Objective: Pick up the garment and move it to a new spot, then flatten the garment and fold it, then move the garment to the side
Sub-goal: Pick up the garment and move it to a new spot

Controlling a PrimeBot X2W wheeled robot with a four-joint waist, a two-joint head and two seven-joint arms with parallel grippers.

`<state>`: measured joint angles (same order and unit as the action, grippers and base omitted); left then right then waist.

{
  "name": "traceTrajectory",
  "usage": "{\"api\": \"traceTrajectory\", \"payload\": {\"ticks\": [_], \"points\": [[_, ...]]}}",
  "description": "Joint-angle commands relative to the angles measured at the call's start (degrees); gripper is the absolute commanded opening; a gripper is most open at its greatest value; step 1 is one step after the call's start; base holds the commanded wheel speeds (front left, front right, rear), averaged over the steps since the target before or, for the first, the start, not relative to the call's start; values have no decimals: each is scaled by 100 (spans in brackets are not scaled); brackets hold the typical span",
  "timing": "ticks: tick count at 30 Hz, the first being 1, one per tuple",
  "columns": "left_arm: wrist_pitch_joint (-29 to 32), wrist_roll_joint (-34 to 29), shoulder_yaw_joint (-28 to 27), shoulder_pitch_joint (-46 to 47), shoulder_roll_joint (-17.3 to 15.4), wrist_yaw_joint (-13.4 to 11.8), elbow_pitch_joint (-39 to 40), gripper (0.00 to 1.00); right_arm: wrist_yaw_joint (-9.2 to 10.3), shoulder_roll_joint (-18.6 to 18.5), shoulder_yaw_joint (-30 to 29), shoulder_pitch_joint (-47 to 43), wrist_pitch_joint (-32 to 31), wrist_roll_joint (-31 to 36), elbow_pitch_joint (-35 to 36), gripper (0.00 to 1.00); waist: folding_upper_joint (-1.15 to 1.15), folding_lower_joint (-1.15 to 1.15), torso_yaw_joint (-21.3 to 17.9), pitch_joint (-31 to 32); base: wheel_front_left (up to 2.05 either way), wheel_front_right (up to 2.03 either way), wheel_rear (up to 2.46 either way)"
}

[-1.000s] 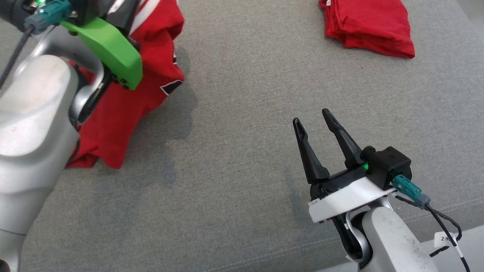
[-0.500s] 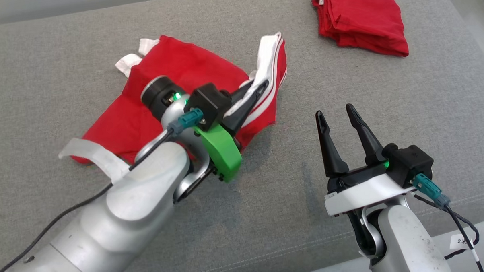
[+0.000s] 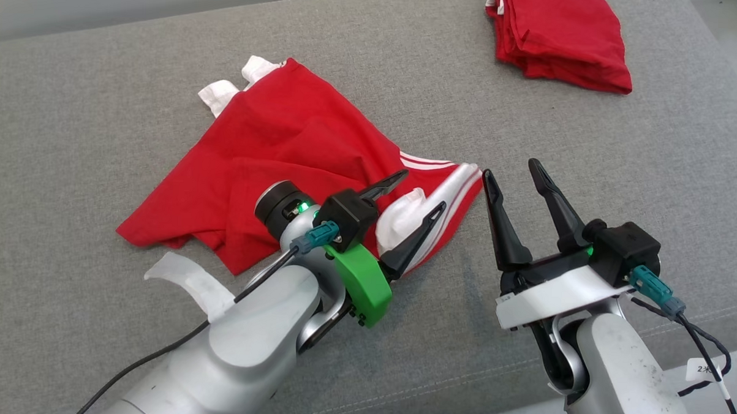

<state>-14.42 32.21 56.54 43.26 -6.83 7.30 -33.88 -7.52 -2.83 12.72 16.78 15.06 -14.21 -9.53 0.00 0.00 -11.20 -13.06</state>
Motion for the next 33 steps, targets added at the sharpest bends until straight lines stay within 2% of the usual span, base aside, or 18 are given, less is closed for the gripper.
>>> {"api": "traceTrajectory", "payload": {"ticks": [1,4,11,19,33], "points": [[-45,18,-69,-79,-1,6,26,100,7,-14,-19,-64,24,37,-12,100,0,0,47,44,0,0,0],[-76,16,-285,-184,-41,-45,156,100,7,-13,-12,-114,24,39,-14,100,0,0,104,109,0,0,0],[-74,-331,-1237,-759,-403,-457,959,100,7,-12,-33,-151,24,49,1,100,0,0,203,205,0,0,0],[-75,-643,-2319,-1598,-655,-778,1608,100,7,-16,-153,-264,24,101,-31,100,0,0,419,361,0,0,0],[-76,-962,-3607,-2789,-634,-888,2114,100,7,-15,-331,-482,24,200,-60,100,0,0,884,618,0,0,0]]}}
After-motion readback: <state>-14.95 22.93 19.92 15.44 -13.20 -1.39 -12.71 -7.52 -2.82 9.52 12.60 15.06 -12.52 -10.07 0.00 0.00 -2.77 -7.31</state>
